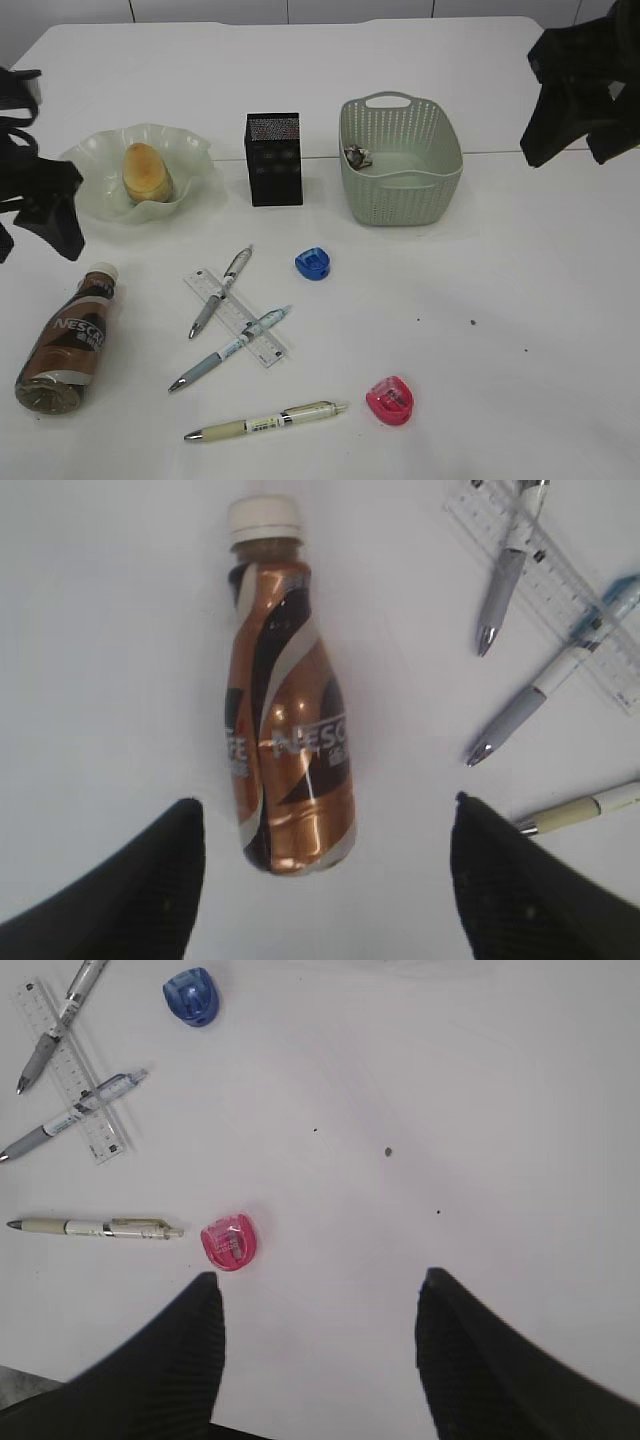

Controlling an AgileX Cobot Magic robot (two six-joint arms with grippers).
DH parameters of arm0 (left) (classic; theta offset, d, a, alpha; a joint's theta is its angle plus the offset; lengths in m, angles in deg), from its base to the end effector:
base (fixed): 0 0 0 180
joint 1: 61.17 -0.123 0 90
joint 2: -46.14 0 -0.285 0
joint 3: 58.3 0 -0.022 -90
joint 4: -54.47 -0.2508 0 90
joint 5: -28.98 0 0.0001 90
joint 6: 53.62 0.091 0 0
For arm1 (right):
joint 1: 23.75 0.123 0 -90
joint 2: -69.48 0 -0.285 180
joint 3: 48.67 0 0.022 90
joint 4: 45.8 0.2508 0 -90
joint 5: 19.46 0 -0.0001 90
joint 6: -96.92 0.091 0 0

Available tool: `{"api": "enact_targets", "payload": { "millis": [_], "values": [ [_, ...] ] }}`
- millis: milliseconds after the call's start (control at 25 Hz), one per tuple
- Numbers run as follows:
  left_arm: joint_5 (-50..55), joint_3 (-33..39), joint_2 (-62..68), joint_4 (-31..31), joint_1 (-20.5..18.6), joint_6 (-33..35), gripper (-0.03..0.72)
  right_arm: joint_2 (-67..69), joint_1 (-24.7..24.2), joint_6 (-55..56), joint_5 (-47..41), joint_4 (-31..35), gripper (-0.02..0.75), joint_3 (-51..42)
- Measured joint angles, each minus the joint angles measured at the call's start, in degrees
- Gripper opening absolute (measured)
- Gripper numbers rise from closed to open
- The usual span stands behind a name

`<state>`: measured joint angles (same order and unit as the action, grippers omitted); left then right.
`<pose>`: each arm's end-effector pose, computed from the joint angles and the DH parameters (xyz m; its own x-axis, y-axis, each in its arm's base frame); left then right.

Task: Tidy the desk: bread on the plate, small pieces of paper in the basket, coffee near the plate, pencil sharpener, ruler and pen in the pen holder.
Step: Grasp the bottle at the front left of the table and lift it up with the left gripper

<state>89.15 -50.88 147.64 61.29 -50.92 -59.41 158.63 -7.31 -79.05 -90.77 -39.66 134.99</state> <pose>0.3118 -0.0659 0.2529 -0.9847 0.0165 -0.1737 0.0397 0.9907 -0.1305 0.2657 0.0880 0.3664 -0.9095 -0.1599 -0.3836 -0.2261 0.9649 0.1339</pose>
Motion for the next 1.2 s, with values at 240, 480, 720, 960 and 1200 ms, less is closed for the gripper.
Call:
{"api": "enact_targets", "payload": {
  "millis": [240,480,720,960,1200],
  "values": [
    [-0.1,-2.6,7.1,-3.1,0.7,-3.0,0.560,0.0,0.0,-0.1,0.0,0.0,0.445,0.0],
    [-1.3,-2.9,12.2,-3.7,0.7,-3.3,0.561,0.0,0.0,-0.1,0.0,0.0,0.445,0.0],
    [-3.2,-3.0,16.9,-3.8,0.7,-3.4,0.562,0.0,0.0,-0.1,0.0,0.0,0.445,0.0],
    [-4.9,-3.5,19.9,-3.8,0.7,-3.3,0.562,0.0,0.0,-0.5,0.0,0.0,0.445,0.0],
    [-6.1,-3.8,21.9,-3.8,0.7,-3.3,0.562,0.0,0.0,-0.6,0.0,0.0,0.445,0.0]
  ]
}}
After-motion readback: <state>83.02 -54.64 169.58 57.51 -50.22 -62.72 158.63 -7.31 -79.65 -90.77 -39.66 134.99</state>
